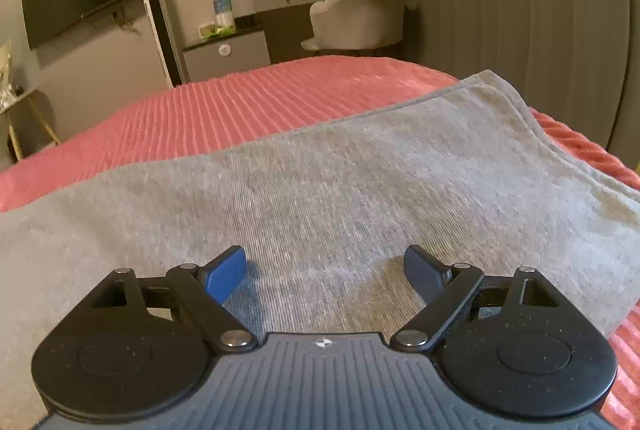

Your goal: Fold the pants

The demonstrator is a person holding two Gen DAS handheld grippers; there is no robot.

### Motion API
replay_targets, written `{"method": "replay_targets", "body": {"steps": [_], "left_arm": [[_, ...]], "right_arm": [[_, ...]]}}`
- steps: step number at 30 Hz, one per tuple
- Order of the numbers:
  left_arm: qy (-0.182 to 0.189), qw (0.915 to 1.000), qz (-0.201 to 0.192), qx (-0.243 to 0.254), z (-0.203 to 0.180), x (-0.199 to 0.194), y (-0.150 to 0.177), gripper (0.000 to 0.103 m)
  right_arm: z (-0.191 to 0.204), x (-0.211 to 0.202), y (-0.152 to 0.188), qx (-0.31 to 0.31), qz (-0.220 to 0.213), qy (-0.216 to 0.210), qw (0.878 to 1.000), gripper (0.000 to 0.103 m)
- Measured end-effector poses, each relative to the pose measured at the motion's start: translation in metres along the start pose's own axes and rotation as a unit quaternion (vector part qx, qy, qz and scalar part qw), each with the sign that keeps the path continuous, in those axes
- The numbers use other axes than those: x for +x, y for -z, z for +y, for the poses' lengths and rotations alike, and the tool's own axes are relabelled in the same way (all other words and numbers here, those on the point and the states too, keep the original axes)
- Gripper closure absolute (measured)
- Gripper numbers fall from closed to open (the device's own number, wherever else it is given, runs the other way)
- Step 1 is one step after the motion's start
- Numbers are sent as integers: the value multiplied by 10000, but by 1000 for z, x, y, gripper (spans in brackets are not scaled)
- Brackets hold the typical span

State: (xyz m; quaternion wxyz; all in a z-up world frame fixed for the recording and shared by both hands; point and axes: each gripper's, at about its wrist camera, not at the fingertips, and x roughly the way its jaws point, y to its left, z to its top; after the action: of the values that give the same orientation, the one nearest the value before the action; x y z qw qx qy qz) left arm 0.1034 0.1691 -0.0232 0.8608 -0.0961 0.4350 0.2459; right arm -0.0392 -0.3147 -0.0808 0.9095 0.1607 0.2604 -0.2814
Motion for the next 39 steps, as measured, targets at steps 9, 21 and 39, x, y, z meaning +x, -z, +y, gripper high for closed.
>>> {"method": "replay_targets", "body": {"steps": [9,21,39], "left_arm": [[1740,9802,-777,544,-46,-82,28,7],[2503,9561,-217,1507,-101,-66,96,7],[2637,9498,-145,1678,-105,-69,107,7]], "right_arm": [[-2,-5,1,114,-40,-56,9999,16],[87,-67,12,-1200,-104,-137,9926,16],[77,-48,28,-1598,769,-81,9841,16]]}}
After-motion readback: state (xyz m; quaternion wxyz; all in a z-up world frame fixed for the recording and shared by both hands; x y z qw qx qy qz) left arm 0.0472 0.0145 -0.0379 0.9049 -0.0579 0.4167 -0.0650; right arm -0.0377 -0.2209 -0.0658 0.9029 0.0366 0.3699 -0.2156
